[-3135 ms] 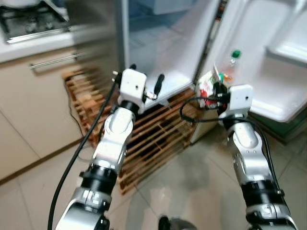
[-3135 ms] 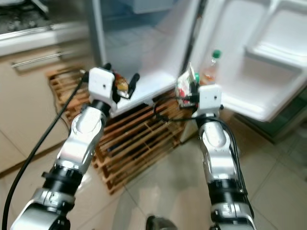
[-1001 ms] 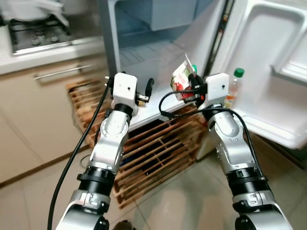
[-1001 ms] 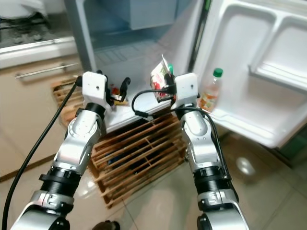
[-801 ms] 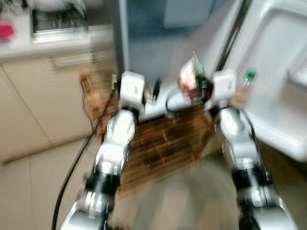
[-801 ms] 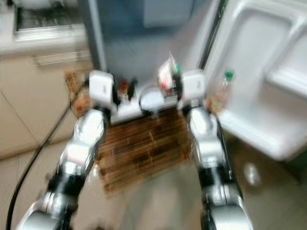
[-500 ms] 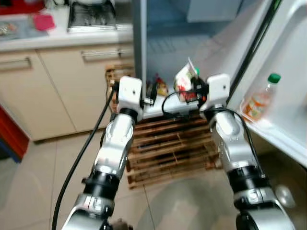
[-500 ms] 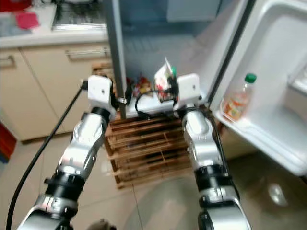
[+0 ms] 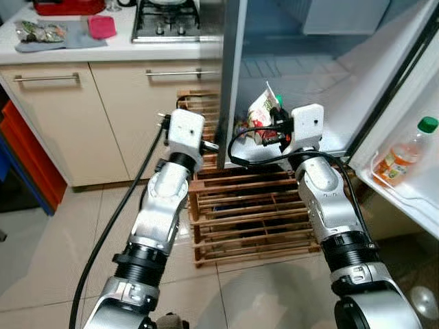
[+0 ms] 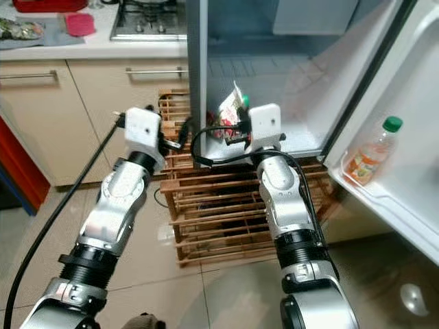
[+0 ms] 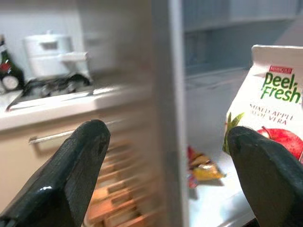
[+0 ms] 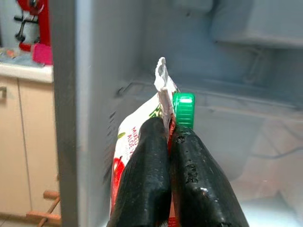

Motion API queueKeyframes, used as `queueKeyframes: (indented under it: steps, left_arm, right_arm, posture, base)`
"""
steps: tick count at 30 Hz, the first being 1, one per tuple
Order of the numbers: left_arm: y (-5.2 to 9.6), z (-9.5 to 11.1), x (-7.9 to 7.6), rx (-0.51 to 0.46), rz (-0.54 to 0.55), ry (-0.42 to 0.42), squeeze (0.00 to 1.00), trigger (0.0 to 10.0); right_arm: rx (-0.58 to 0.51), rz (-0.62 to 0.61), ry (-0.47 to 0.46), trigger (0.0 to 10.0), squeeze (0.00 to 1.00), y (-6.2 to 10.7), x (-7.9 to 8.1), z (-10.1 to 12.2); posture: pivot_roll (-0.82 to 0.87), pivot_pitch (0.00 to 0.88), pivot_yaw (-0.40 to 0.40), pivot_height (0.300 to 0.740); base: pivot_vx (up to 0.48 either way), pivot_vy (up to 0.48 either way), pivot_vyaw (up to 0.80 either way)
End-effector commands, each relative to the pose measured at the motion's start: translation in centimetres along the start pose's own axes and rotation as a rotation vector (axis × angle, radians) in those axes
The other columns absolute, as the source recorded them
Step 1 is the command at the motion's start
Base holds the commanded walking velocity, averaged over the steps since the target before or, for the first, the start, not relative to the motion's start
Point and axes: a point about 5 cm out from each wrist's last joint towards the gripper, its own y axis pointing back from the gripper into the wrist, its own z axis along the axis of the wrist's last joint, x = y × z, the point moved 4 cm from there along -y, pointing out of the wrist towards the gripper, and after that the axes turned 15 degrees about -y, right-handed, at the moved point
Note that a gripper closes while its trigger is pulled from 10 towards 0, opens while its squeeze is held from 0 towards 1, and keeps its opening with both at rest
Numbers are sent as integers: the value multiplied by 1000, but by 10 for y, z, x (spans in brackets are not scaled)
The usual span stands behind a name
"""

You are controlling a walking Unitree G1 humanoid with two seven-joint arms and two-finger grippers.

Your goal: Restocking fridge

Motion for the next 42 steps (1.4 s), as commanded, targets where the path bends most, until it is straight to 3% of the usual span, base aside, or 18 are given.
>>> queueKeyframes:
  steps: [1,12,18,28,34,42]
  left_arm:
    - [0,7,-2,-25,-8,17,0,10000]
    - [-1,8,4,-36,18,33,0,10000]
    - [1,7,13,-32,57,38,0,10000]
    - [2,17,8,-86,19,63,0,10000]
    - [3,17,10,-83,31,68,0,10000]
    - [5,17,9,-79,29,45,0,10000]
  right_arm:
    - [-22,-19,10,0,0,0,-7,6]
    - [-22,-16,8,0,0,-3,-7,4]
    - [-9,-14,-4,0,0,-4,-7,0]
    - [-20,-1,-13,0,0,-13,-3,4]
    - [-40,47,-16,0,0,-28,10,17]
    - [-33,60,-21,0,0,-32,11,15]
  posture:
    - [18,0,-34,740]
    - [23,0,-33,740]
    - [32,0,-37,740]
    - [31,0,-30,740]
    - [43,0,-35,740]
    - [51,0,-44,740]
  base:
    - [259,-401,0]
    - [273,-390,0]
    - [0,0,0]
    - [0,0,0]
    - [469,0,0]
    - [469,0,0]
